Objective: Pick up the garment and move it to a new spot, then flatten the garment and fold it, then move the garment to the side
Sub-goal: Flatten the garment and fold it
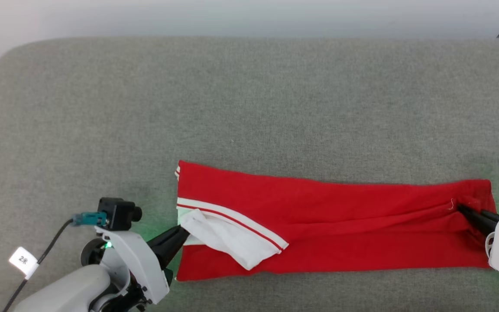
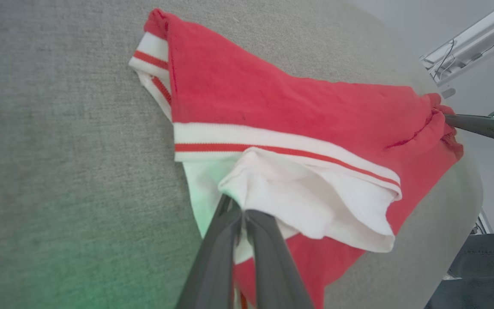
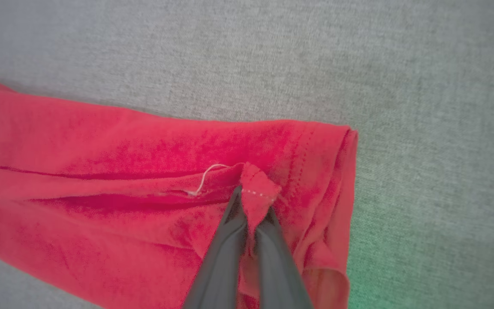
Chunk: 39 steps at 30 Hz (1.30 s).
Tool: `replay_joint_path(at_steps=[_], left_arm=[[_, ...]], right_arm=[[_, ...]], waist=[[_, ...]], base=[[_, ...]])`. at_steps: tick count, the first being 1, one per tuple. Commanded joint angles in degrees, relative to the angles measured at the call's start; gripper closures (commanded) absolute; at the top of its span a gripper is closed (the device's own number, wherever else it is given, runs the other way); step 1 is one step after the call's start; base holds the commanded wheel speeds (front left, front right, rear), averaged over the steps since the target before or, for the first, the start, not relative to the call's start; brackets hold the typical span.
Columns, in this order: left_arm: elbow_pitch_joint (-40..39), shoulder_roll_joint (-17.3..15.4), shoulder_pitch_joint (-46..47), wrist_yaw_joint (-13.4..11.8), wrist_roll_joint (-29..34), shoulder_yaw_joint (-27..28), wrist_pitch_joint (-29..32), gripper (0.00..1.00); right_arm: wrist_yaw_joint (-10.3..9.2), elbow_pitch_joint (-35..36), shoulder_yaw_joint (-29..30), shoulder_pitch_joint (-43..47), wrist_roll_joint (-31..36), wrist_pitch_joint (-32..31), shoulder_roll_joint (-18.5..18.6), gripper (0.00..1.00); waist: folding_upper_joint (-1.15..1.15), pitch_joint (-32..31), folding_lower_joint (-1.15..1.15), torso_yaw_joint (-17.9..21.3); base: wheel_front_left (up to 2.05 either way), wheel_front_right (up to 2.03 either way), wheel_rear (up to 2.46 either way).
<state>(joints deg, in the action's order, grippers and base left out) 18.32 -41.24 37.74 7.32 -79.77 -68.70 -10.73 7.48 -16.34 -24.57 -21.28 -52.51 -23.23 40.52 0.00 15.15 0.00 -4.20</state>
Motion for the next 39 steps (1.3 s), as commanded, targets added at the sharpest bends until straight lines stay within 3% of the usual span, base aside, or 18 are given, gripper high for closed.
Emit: replay_joint_path(at_steps=[1,3,8,13,19,29,34,39], left_arm=[[0.1,0.22,0.25,0.17,-0.38,-0.04,-0.56,0.39],[-0.44,0.04,-0.41,0.19,-0.71,0.06,-1.25,0.0],[-1.51,-0.65,-3.25,-0.23,-0.49,1.83,-3.46,0.0],[-2.33,0.04,-7.98,-3.87,1.79,5.38,-4.4,0.0],[-3.7,3.78,-15.84,-5.16,6.39,16.27,-4.35,0.0],[-5.36,12.68,-25.73,-6.95,26.34,36.33,-4.37,0.0],[-7.78,16.95,-29.06,-6.59,39.29,45.03,-4.37,0.0],[-7.28,21.17,-31.85,-4.11,44.99,50.49,-4.37,0.0]], right_arm=[[0.02,0.0,0.09,0.26,-0.59,0.54,0.21,0.0],[0.02,0.45,0.53,1.0,-1.53,0.78,0.58,0.0],[0.02,1.69,2.95,3.99,-4.05,1.27,2.09,0.0],[0.02,0.91,6.39,8.98,-6.31,1.99,3.83,0.0],[0.02,-1.78,11.19,15.28,-8.44,1.71,5.44,0.0],[0.02,-4.19,14.81,15.66,-7.26,-6.37,3.37,0.0],[0.02,-5.84,17.31,13.97,-4.72,-11.74,1.68,0.0],[0.02,-8.29,21.19,11.83,-1.35,-16.36,-1.23,0.0]], waist=[[0.0,-1.22,0.0,-0.24],[0.0,-2.31,0.0,-0.51],[0.0,-4.8,0.0,-1.86],[0.0,-6.59,0.0,-4.41],[0.0,-8.31,0.0,-8.15],[0.0,-9.76,0.0,-10.25],[0.0,-10.03,0.0,-10.59],[0.0,-9.77,0.0,-10.59]], base=[[0.0,0.0,0.0],[0.0,0.0,0.0],[0.0,0.0,0.0],[0.0,0.0,0.0],[0.0,0.0,0.0],[0.0,0.0,0.0],[0.0,0.0,0.0],[0.0,0.0,0.0]])
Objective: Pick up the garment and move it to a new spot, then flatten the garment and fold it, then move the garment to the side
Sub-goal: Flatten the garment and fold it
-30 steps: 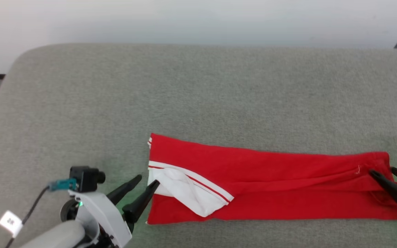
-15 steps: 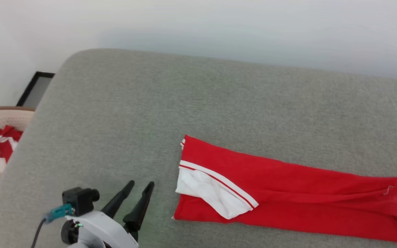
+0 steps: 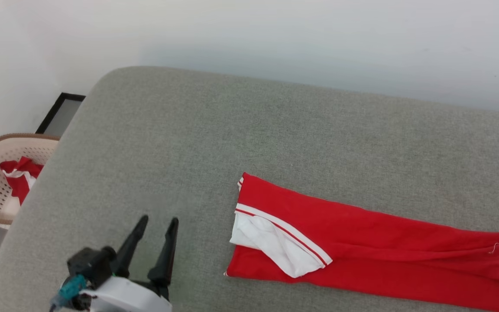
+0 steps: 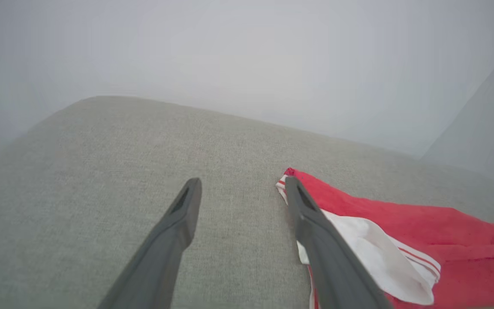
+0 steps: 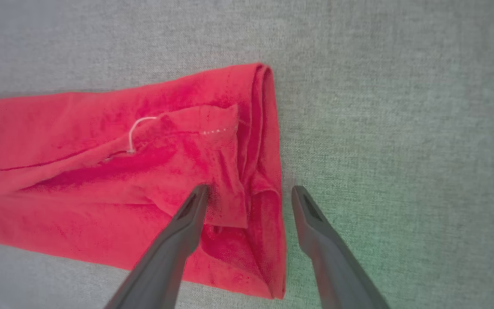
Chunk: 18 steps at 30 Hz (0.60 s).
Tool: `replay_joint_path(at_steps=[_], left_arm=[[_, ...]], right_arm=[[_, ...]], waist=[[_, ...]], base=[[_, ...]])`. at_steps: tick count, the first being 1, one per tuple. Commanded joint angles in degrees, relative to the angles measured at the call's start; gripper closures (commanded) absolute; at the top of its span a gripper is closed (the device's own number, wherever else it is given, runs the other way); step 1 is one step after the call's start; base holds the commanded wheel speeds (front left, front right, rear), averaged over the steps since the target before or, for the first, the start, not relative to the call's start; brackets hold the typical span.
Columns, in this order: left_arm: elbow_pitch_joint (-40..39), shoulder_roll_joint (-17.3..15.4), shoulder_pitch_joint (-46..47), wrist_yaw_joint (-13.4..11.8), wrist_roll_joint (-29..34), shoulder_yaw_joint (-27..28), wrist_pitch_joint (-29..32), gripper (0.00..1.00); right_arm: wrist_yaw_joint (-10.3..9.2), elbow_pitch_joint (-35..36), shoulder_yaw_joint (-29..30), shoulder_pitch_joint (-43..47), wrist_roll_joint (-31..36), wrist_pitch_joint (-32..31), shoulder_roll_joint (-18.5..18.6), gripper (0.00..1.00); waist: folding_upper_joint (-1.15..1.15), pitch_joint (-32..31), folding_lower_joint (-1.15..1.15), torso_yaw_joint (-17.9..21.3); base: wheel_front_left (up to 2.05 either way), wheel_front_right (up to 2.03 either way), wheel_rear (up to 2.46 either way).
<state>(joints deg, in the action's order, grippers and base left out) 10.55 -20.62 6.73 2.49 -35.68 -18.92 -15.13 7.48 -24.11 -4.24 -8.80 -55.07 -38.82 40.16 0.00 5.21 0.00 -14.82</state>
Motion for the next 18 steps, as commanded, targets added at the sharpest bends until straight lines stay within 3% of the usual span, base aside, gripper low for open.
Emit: replay_joint_path(at_steps=[1,7,8,9,10,11,12,18], left_arm=[[0.84,1.12,-0.75,1.23,1.54,1.36,0.03,0.0],[3.22,4.15,0.18,3.53,5.58,4.04,0.03,0.0],[3.49,4.58,0.38,3.68,6.35,4.42,0.03,0.0],[3.74,5.1,0.46,3.89,6.98,4.85,0.03,0.0],[3.9,5.27,0.64,4.13,8.2,5.22,0.03,0.0],[3.99,5.44,0.79,4.14,9.34,5.61,0.03,0.0],[4.12,5.8,0.8,4.24,10.12,6.06,0.03,0.0],[2.32,6.98,-0.01,4.63,14.84,9.81,0.03,0.0]], right_arm=[[0.02,-1.07,1.62,-1.16,1.95,-1.51,-1.64,0.0],[0.03,-2.85,3.95,-2.83,7.8,-5.69,-7.38,0.0],[0.03,-2.82,4.07,-2.87,8.67,-6.26,-8.34,0.07],[0.04,-2.58,4.06,-3.02,9.23,-6.87,-9.35,0.51],[0.05,-2.37,4.2,-3.15,9.89,-7.44,-10.31,0.66],[0.08,-2.03,4.37,-3.18,10.54,-7.89,-11.14,0.92],[0.18,-1.64,4.59,-3.16,11.17,-8.28,-11.82,1.0],[0.1,0.89,7.72,-3.76,12.4,-7.53,-12.46,1.0]], waist=[[0.0,0.41,0.0,0.02],[0.0,2.47,0.0,-0.12],[0.0,2.86,0.0,-0.14],[0.0,3.22,0.0,-0.15],[0.0,3.51,0.0,-0.09],[0.0,3.72,0.0,-0.03],[0.0,3.93,0.0,0.1],[0.0,4.41,0.0,1.41]], base=[[0.0,0.0,0.0],[0.0,0.0,0.0],[0.0,0.0,0.0],[0.0,0.0,0.0],[0.0,0.0,0.0],[0.0,0.0,0.0],[0.0,0.0,0.0],[0.0,0.0,0.0]])
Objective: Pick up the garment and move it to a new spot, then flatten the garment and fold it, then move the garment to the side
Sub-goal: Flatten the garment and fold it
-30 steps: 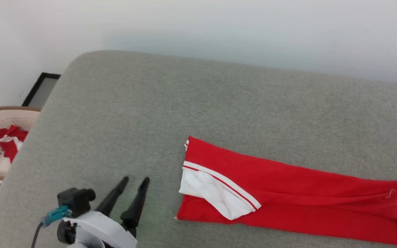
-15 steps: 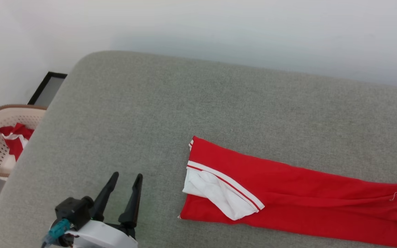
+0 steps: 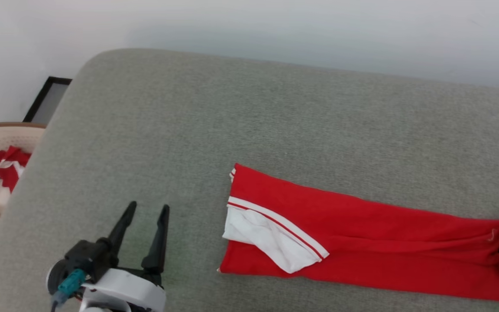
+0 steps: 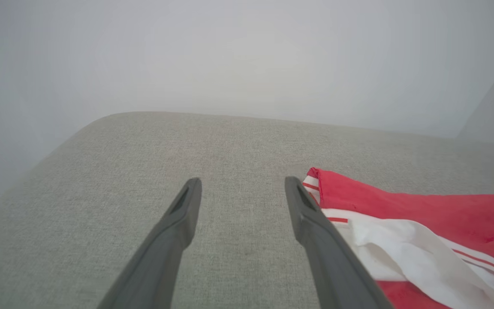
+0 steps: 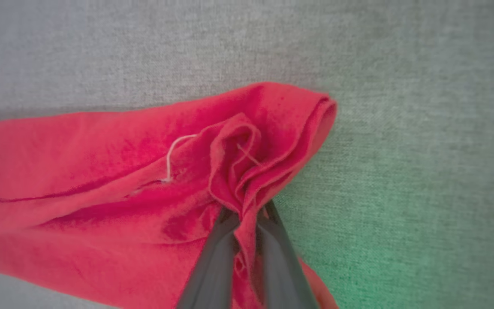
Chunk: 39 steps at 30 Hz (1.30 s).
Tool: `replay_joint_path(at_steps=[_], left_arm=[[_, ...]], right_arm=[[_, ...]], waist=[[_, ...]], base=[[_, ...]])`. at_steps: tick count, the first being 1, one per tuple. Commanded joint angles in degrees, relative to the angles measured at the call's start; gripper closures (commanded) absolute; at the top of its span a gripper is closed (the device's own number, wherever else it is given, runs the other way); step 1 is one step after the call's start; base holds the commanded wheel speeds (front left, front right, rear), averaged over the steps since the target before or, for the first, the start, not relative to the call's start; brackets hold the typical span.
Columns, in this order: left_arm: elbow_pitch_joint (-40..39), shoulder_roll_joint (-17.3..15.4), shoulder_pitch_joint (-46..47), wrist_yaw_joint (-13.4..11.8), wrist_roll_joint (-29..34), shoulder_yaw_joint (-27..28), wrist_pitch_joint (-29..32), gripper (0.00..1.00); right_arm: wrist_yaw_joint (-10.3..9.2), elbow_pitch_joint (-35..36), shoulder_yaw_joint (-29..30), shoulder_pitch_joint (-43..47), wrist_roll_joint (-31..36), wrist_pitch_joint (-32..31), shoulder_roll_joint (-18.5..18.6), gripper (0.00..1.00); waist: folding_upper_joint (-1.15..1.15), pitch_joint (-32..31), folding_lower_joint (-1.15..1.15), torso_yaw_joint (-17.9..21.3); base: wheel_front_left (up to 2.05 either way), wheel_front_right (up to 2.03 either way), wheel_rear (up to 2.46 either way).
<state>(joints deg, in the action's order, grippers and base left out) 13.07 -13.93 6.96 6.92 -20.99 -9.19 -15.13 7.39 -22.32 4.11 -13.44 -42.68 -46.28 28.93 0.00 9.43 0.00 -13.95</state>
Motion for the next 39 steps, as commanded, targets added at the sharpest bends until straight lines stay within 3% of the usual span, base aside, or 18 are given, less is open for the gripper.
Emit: replay_joint_path(at_steps=[1,11,21,27,32,39], left_arm=[[-0.53,0.59,-0.72,0.2,0.91,0.89,0.03,0.0],[-2.84,2.1,-3.2,0.57,4.21,7.47,0.03,0.0],[-6.03,2.28,-3.01,0.62,3.29,8.67,0.03,0.0],[-8.44,1.85,-3.32,0.62,3.01,9.11,0.03,0.0],[-8.78,2.47,-4.18,0.63,3.24,9.63,0.03,0.0],[-8.24,3.57,-6.15,0.63,2.24,9.37,0.03,0.0]], right_arm=[[0.16,-0.59,0.26,0.44,0.34,0.37,-1.39,1.0],[0.07,1.56,8.62,-3.15,1.77,4.7,-0.61,1.0],[0.07,-1.13,17.89,-2.73,5.69,10.71,8.25,1.0],[0.07,-2.4,22.81,-2.86,6.54,11.65,11.03,1.0],[0.08,1.68,17.58,-0.57,8.16,9.64,8.61,1.0],[0.08,17.06,6.54,2.72,6.44,3.77,2.37,1.0]], waist=[[0.0,0.23,0.0,0.92],[0.0,2.03,0.0,6.42],[0.0,4.48,0.0,10.43],[0.0,4.29,0.0,11.36],[0.0,2.88,0.0,11.53],[0.0,0.53,0.0,11.12]], base=[[0.0,0.0,0.0],[0.0,0.0,0.0],[0.0,0.0,0.0],[0.0,0.0,0.0],[0.0,0.0,0.0],[0.0,0.0,0.0]])
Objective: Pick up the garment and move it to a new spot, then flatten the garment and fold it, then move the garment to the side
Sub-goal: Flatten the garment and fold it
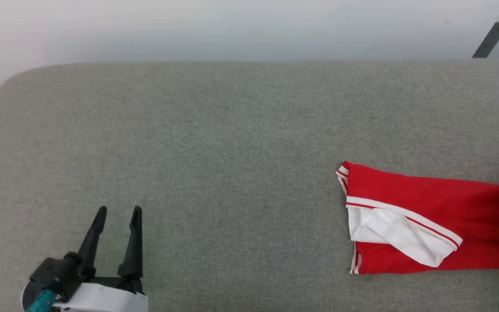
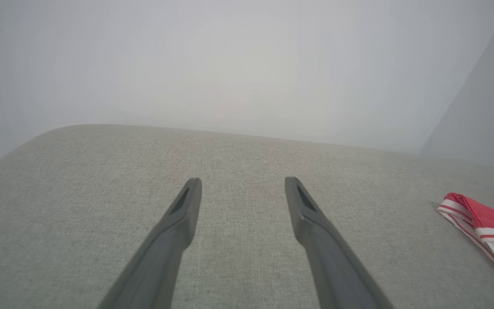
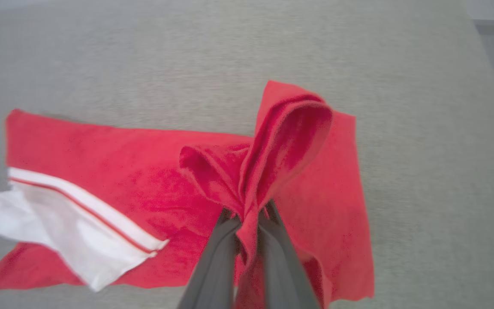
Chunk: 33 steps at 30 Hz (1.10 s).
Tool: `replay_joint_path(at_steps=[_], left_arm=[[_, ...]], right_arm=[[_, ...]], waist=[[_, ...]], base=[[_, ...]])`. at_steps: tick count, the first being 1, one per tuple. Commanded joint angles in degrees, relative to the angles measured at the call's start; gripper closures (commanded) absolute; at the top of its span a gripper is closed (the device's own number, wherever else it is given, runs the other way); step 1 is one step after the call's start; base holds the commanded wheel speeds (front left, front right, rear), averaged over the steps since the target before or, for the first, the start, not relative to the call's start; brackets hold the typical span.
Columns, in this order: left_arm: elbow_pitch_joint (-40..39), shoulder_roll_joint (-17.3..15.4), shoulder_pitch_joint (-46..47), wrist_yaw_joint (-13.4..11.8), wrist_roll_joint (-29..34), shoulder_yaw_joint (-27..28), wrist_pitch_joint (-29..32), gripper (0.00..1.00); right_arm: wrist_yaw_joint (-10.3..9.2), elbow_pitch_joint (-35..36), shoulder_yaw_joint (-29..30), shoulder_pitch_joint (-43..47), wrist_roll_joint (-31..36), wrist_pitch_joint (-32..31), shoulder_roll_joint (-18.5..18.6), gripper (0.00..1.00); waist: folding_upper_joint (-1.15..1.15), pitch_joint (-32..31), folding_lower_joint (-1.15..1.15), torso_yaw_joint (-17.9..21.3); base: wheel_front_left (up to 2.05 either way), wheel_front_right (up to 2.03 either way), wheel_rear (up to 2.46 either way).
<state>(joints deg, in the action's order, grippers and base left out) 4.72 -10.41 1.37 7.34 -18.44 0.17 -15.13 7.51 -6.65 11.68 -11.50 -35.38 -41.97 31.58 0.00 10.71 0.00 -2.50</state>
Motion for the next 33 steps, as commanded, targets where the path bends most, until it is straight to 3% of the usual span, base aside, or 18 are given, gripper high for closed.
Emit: replay_joint_path(at_steps=[1,7,13,19,32,33], left_arm=[[0.02,0.2,-0.66,0.2,-0.6,-0.13,0.03,0.0],[-0.24,0.15,-1.66,0.2,-1.8,-2.01,0.03,0.0],[0.19,0.73,-2.12,0.2,-2.58,-2.68,0.03,0.0],[0.24,0.7,-2.19,0.21,-2.77,-3.41,0.03,0.0],[2.19,0.35,-0.4,0.21,-3.03,-5.94,0.03,0.0],[2.33,0.25,-0.52,0.21,-3.2,-5.96,0.03,0.0]], right_arm=[[-0.04,3.56,-2.5,1.08,-1.86,-1.3,-0.95,1.0],[-0.04,13.08,-11.12,2.09,-5.0,-4.98,-5.32,1.0],[-0.04,13.58,-18.3,0.15,-4.24,-4.24,-7.92,1.0],[-0.03,9.2,-24.64,-3.01,-2.65,-1.6,-8.15,1.0],[-0.03,-7.65,-34.7,-9.43,-3.74,6.3,-9.98,1.0],[-0.03,-8.15,-35.34,-9.67,-4.17,7.07,-10.06,0.78]], waist=[[0.0,-1.06,0.0,-0.48],[0.0,-2.72,0.0,-2.1],[0.0,-3.7,0.0,-4.1],[0.0,-3.24,0.0,-5.13],[0.0,-3.46,0.0,-6.39],[0.0,-3.59,0.0,-6.38]], base=[[0.0,0.0,0.0],[0.0,0.0,0.0],[0.0,0.0,0.0],[0.0,0.0,0.0],[0.0,0.0,0.0],[0.0,0.0,0.0]])
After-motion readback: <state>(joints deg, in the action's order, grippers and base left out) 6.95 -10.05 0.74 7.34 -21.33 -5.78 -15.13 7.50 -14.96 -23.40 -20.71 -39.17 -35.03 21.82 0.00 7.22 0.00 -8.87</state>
